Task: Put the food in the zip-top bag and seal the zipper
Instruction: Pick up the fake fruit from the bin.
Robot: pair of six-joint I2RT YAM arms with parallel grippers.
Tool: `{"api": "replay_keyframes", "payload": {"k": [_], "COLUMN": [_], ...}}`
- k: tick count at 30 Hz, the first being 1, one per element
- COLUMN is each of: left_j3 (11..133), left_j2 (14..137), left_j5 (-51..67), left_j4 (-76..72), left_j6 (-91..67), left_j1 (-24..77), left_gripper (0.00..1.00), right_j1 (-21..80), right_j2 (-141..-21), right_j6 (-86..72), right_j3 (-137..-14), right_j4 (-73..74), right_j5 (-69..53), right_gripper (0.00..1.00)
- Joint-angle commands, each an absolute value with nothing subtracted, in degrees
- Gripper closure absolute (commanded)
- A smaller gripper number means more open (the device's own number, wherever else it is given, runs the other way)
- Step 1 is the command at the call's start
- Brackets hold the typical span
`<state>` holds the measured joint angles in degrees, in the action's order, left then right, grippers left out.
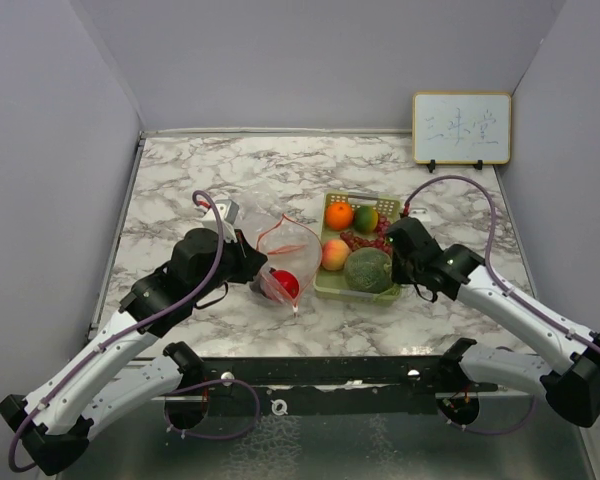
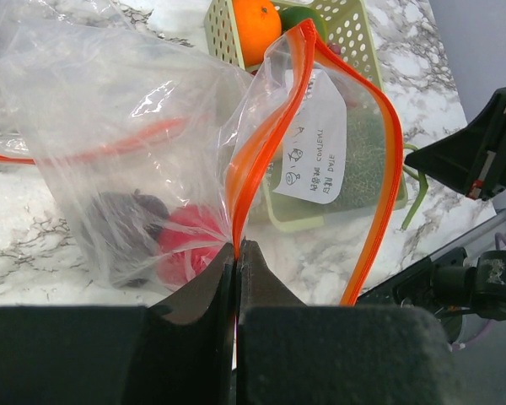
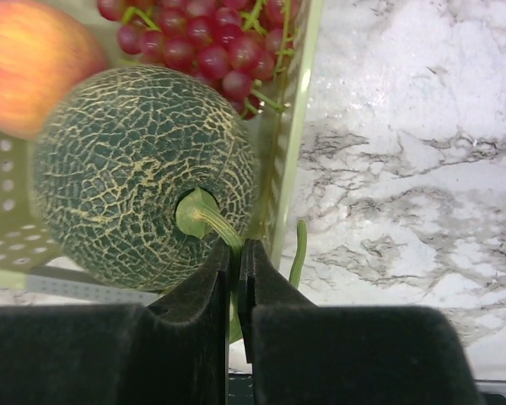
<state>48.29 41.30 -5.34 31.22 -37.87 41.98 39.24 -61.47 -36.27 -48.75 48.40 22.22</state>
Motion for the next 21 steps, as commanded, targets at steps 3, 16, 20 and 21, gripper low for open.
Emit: {"api": "replay_keyframes", "payload": {"k": [3, 16, 20, 21], "left_j3": [47.1, 47.2, 47.4, 47.5], "left_j2": [40.8, 42.0, 42.1, 42.0], "left_j5": [-4.8, -4.3, -4.1, -4.1], "left_j4": [29.2, 28.2, 28.1, 28.2], "left_j6": [-38.6, -38.9, -39.0, -39.0], "left_j1": [41.9, 41.9, 41.9, 41.9], "left_gripper": [1.0, 1.0, 1.0, 1.0], "right_j1": [38.8, 38.8, 38.8, 38.8], "right_j2": [-57.8, -50.0, -51.8, -52.0], "right_j6": [-28.9, -19.4, -21.3, -22.0], "right_j3": [-55.4, -64.2, -62.8, -62.2], "right_j4": [46.5, 25.2, 14.7, 11.9], "right_j5": [13.1, -20.5, -33.8, -36.0], "right_gripper": [0.98, 0.98, 0.98, 0.98]}}
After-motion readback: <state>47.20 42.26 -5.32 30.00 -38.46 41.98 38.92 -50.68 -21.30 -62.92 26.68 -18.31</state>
